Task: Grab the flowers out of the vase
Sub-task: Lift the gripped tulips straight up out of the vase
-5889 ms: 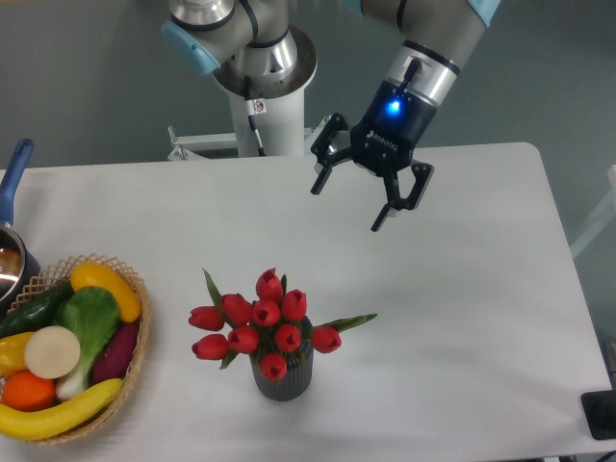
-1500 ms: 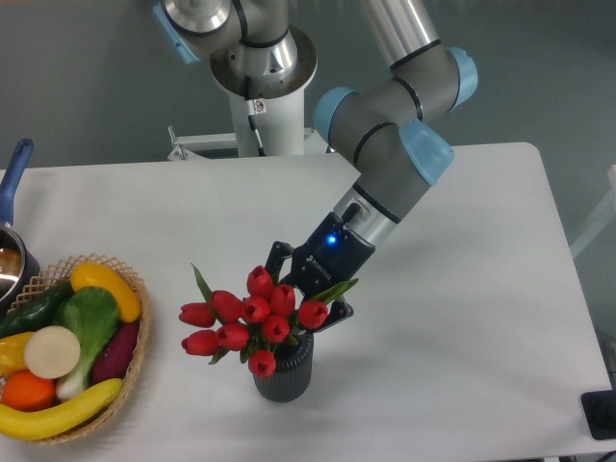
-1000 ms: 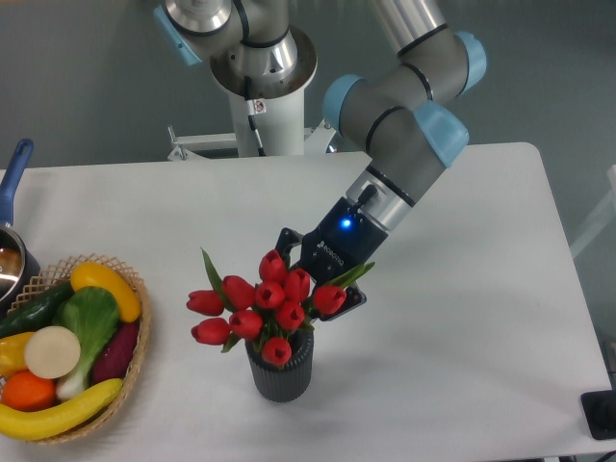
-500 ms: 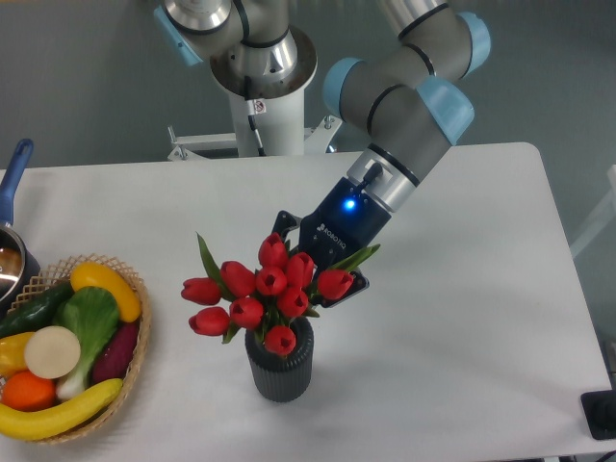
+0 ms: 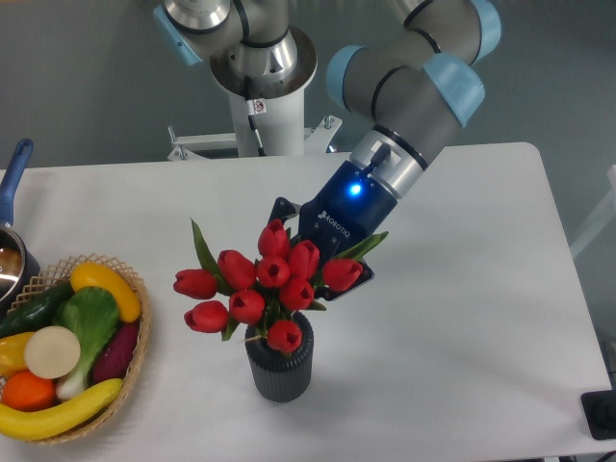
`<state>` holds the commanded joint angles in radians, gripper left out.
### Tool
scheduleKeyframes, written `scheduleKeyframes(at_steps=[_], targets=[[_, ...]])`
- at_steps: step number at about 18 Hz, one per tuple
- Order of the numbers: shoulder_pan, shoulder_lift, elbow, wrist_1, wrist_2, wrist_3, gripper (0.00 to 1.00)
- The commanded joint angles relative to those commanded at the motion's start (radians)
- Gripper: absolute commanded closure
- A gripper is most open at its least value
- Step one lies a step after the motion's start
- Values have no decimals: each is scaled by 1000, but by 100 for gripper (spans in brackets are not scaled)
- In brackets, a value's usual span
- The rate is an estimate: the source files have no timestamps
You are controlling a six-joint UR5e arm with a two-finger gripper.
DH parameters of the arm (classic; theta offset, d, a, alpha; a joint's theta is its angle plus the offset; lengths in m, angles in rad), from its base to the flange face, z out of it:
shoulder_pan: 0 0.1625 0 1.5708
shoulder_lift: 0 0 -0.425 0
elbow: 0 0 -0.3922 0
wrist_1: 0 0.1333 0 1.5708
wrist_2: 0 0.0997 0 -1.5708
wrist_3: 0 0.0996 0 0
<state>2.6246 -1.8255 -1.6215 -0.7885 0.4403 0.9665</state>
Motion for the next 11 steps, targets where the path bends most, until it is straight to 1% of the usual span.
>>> scheduleKeyframes(at_steps=[3, 7, 11], targets=[[0, 3, 38, 0, 0, -75, 53], [-3, 5, 75, 0, 0, -121, 53], [-2, 5, 124, 0, 0, -195, 53]])
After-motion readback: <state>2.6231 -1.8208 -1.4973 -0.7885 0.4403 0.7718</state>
